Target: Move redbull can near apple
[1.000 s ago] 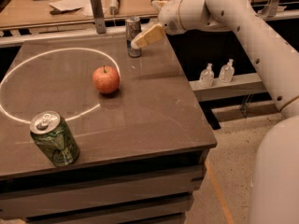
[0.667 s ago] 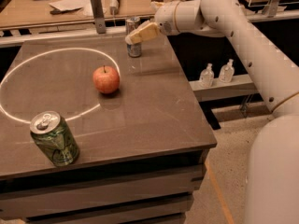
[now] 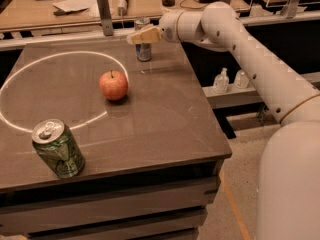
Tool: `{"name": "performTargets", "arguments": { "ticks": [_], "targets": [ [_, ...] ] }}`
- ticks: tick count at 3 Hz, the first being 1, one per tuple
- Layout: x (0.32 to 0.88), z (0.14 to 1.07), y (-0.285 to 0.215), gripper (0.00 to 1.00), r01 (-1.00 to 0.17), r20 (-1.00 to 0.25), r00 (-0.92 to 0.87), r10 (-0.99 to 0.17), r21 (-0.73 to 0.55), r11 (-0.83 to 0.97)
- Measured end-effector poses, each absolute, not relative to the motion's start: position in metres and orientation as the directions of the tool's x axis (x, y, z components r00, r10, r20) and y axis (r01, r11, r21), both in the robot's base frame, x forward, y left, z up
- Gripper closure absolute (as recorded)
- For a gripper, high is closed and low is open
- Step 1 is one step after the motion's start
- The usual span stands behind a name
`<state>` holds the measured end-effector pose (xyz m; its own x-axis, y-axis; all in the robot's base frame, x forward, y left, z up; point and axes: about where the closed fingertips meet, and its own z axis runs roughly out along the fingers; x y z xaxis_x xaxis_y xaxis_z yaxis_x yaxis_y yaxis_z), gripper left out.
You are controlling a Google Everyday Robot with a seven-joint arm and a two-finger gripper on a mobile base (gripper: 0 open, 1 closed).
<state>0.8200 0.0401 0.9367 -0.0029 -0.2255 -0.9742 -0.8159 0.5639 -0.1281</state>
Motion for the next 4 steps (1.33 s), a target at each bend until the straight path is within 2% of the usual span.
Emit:
{"name": "performTargets", "arguments": {
  "ticks": [2, 3, 4],
  "targets": [
    [0.822, 0.940, 0.043, 0.49, -0.811, -0.972, 0.004, -0.236, -0.142, 0.568],
    [0.808, 0.953, 0.041, 0.80, -0.850, -0.969, 0.028, -0.246, -0.153, 0.504],
    [0.780, 0.976, 0.039, 1.00, -0.901, -0.973, 0.043, -0.225, -0.135, 0.413]
  ]
}}
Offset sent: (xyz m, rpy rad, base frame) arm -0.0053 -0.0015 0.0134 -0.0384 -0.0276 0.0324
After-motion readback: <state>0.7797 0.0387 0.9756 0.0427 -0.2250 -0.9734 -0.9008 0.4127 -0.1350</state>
